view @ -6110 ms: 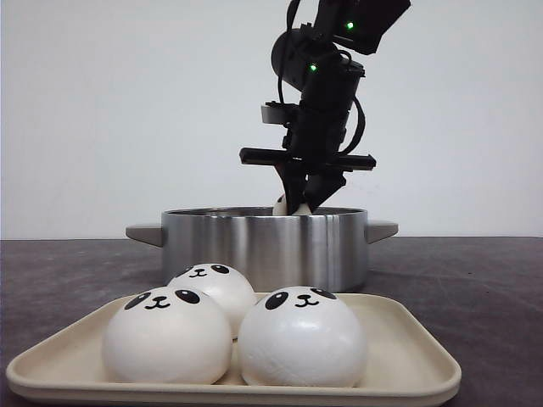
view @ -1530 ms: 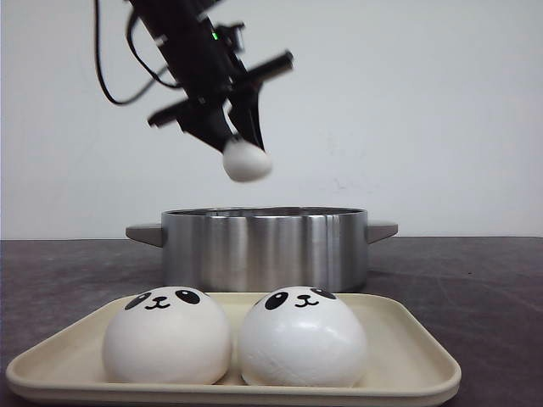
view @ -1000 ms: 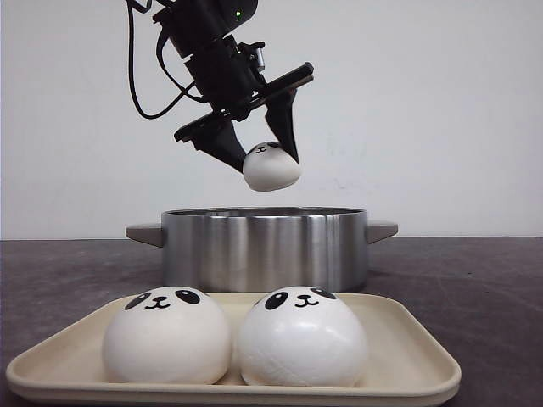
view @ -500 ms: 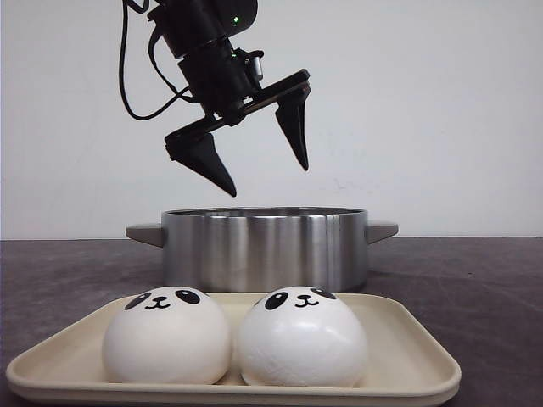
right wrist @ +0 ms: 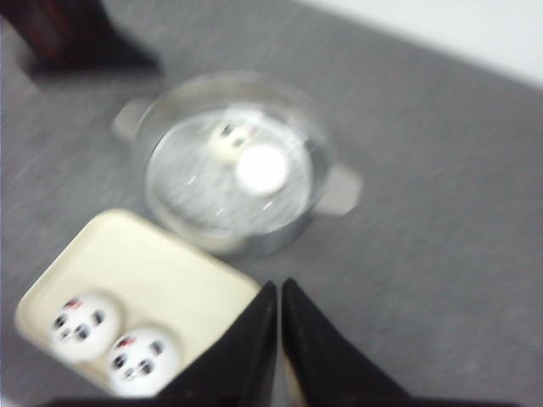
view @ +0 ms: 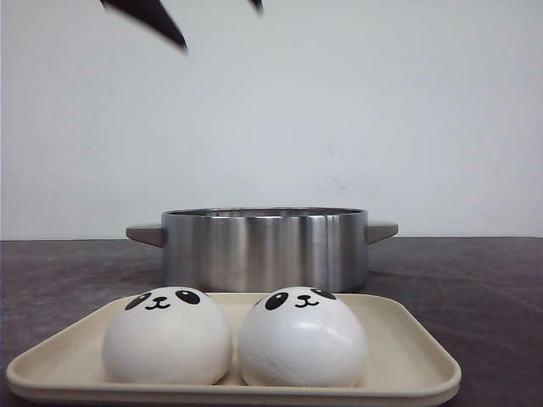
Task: Steam buns
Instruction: 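Lower the right gripper onto the nearer panda bun and grasp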
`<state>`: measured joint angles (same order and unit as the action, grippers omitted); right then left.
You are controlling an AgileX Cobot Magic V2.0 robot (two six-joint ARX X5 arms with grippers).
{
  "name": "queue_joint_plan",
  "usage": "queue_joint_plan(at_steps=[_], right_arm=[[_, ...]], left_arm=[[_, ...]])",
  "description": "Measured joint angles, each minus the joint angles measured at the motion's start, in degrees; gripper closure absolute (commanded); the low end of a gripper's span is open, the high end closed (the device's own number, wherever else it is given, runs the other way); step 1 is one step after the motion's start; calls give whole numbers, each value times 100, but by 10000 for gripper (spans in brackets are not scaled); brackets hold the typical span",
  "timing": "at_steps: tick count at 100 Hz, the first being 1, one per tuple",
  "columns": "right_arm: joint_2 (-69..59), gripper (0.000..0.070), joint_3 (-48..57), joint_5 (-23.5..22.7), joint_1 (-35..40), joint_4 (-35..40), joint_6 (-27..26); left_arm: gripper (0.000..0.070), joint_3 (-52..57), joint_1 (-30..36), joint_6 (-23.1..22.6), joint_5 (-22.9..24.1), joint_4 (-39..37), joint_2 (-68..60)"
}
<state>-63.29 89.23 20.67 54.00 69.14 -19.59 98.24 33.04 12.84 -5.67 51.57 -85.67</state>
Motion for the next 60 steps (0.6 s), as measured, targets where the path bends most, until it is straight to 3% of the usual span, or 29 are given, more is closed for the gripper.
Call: queue_joint_plan(at_steps=[20,43,49,60], right_arm=[[-22,700,-1506,-844,0,-960,-457],[-293,696,-2529,-1705,0,-1711,-1064],[-433,656,-2531,-1888,0,-1722,-1154],[-649,506,-2531,-2009,63,-1753,-1233]], left_arm=[[27,0,0,-4,7,535,1270],[27,0,4,-7,525,1217,2610],[27,-15,4,-7,581,1410,2863],[27,-205,9,-7,588,1541,3309]])
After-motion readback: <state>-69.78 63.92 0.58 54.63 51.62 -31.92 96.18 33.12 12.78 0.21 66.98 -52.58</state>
